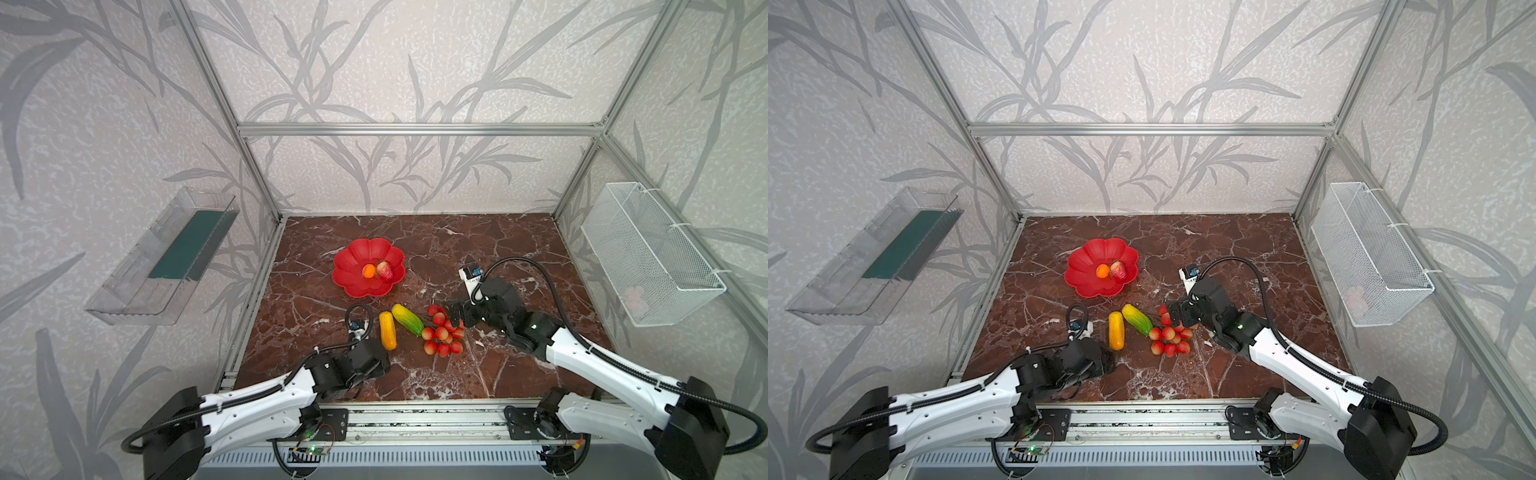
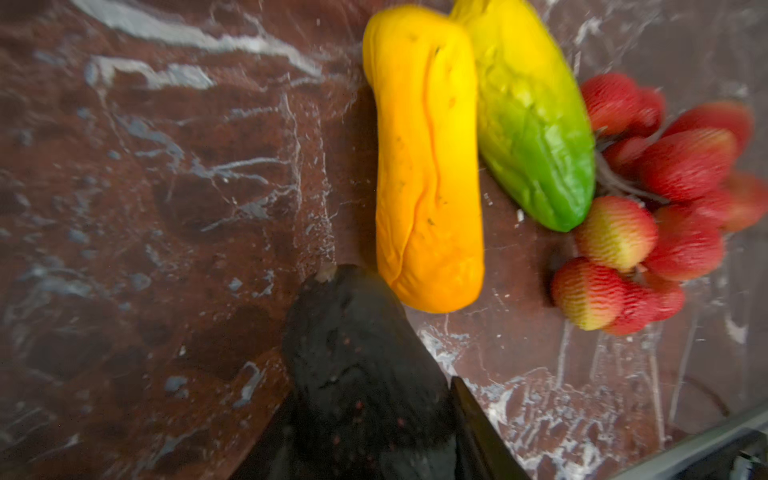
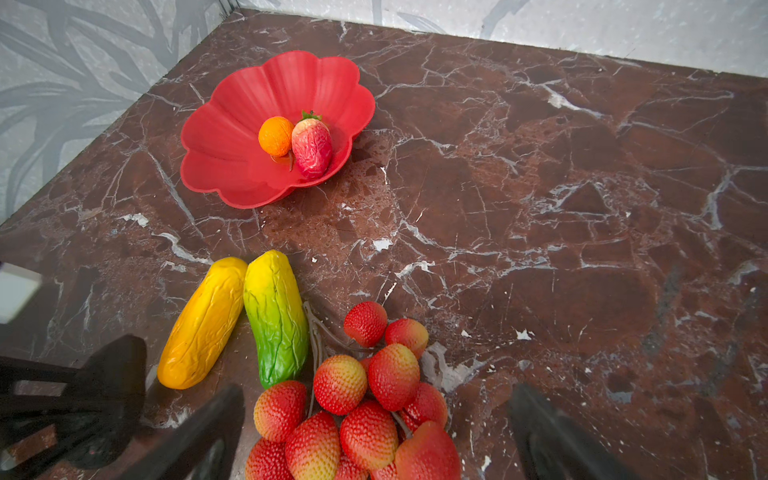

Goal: Place and organize the fake fruits in the fruit bowl
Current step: 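Carry the avocado into the red bowl and release it with the left gripper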

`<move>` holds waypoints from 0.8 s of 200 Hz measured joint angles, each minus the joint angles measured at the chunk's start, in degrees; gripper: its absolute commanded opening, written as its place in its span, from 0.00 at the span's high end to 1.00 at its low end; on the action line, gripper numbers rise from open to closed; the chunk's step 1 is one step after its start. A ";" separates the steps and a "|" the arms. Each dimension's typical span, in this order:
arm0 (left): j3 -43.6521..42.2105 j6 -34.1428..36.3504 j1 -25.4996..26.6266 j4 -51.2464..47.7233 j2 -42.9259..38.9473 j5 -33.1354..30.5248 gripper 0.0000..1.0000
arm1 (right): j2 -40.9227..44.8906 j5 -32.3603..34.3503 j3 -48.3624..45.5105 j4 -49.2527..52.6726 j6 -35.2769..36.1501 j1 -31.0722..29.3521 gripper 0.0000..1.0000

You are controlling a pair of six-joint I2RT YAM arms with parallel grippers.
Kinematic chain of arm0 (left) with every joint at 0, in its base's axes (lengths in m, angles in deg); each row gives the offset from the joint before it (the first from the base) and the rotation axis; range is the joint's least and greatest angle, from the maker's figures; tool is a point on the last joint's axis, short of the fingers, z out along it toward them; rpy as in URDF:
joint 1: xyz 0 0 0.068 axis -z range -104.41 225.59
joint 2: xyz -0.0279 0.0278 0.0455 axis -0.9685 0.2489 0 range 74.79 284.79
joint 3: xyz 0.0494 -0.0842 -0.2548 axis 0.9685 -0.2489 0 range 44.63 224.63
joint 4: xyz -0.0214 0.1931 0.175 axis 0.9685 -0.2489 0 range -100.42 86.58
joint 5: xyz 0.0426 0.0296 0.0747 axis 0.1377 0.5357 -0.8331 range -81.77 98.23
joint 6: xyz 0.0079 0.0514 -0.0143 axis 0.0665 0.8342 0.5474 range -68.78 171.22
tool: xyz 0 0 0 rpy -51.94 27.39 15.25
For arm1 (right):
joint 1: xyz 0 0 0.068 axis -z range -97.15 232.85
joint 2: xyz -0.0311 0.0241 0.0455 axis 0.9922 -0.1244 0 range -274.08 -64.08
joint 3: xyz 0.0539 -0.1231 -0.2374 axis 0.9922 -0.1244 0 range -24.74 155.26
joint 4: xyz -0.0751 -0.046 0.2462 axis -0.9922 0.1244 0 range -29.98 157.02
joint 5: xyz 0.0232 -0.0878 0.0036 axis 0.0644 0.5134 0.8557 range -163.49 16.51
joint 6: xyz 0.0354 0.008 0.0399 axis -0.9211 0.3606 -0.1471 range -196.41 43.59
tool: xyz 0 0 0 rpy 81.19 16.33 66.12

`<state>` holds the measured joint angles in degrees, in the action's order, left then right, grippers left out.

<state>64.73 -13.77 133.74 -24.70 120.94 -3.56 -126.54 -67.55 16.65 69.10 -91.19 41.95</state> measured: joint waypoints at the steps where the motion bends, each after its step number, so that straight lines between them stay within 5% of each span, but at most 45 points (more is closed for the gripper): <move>1: 0.04 0.02 -0.02 -0.42 -0.83 -0.15 0.64 | 0.02 0.00 0.00 0.00 -0.02 0.00 0.01; 33: 3.19 3.15 -1.88 -10.95 -15.82 -4.17 0.65 | 0.28 -0.17 0.00 -0.02 -0.02 0.31 0.01; 61: 10.69 10.97 -13.22 -16.00 -16.35 -3.87 0.65 | 0.20 -0.57 0.00 0.00 0.00 0.37 0.01; 105: 20.52 25.11 -33.53 -11.13 5.31 5.31 0.66 | -0.35 -1.75 0.00 0.13 0.02 0.42 0.01; 160: 37.46 35.78 -42.23 -4.04 35.10 13.27 0.69 | -1.49 -3.65 0.04 1.44 0.02 0.42 0.01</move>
<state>102.19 22.01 91.51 -28.74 156.04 9.71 -128.02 -71.20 16.69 70.54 -91.17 42.36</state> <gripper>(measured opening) 0.455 0.991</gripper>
